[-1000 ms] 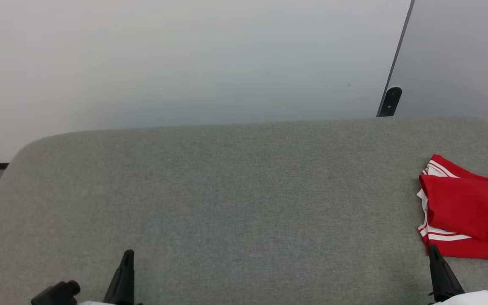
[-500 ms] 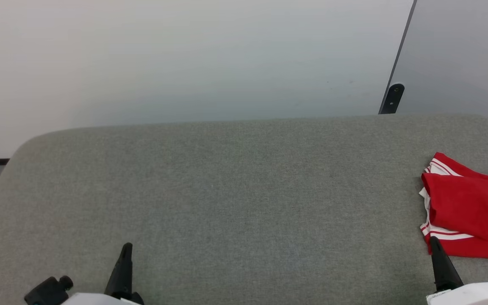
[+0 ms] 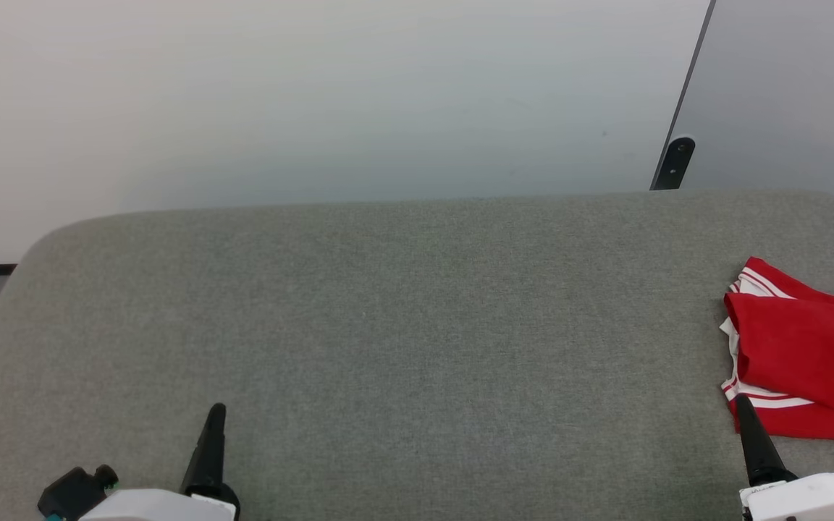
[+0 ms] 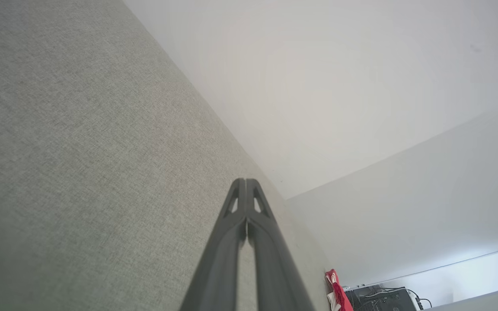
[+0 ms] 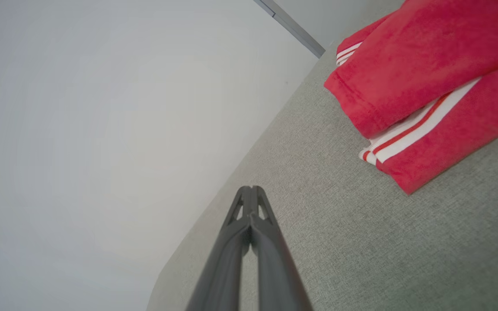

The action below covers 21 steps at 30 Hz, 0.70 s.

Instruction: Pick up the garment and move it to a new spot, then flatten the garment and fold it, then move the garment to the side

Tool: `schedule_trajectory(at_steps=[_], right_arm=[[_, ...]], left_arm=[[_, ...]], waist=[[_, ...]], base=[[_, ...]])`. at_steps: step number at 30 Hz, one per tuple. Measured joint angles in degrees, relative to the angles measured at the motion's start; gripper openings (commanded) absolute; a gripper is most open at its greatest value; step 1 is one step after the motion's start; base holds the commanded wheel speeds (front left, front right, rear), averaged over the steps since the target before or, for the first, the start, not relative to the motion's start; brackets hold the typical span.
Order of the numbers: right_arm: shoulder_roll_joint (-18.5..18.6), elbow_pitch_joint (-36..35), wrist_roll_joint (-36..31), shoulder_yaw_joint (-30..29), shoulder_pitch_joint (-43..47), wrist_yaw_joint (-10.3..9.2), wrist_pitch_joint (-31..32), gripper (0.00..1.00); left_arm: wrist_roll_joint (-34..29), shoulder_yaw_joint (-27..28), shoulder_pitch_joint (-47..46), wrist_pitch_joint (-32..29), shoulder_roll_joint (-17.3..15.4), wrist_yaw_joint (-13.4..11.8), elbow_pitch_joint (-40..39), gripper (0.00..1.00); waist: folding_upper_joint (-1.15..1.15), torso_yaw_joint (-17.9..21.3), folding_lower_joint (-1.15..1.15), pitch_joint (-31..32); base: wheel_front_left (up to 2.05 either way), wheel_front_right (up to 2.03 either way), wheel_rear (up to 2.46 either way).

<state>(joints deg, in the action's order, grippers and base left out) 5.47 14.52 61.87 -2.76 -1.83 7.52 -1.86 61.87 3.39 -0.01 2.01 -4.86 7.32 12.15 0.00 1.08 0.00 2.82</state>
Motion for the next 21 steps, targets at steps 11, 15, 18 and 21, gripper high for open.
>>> schedule_trajectory(at_steps=[11, 15, 18, 21], right_arm=[[-0.5, 0.0, 6.1, -0.6, -0.5, 0.0, 1.8, 0.0], [-0.6, -0.1, 8.3, -1.0, -1.2, 0.0, 2.4, 0.0], [-0.8, -0.1, 9.7, -1.2, -1.3, 0.0, 2.8, 0.0], [-0.9, -0.1, 11.1, -1.4, -1.3, 0.0, 3.1, 0.0]], left_arm=[[6.1, 0.6, -1.2, -1.8, 0.5, 0.0, 0.4, 0.0], [8.2, 0.9, -1.6, -2.4, 0.6, 0.0, 0.6, 0.0], [9.7, 1.0, -2.0, -2.8, 0.7, 0.0, 0.7, 0.0], [11.2, 1.2, -2.1, -3.3, 0.8, 0.0, 0.8, 0.0]], waist=[[0.0, -0.2, 0.0, -0.5], [0.0, -0.2, 0.0, -0.7], [0.0, -0.3, 0.0, -0.8], [0.0, -0.3, 0.0, -0.9]], base=[[0.0, 0.0, 0.0], [0.0, 0.0, 0.0], [0.0, 0.0, 0.0], [0.0, 0.0, 0.0]])
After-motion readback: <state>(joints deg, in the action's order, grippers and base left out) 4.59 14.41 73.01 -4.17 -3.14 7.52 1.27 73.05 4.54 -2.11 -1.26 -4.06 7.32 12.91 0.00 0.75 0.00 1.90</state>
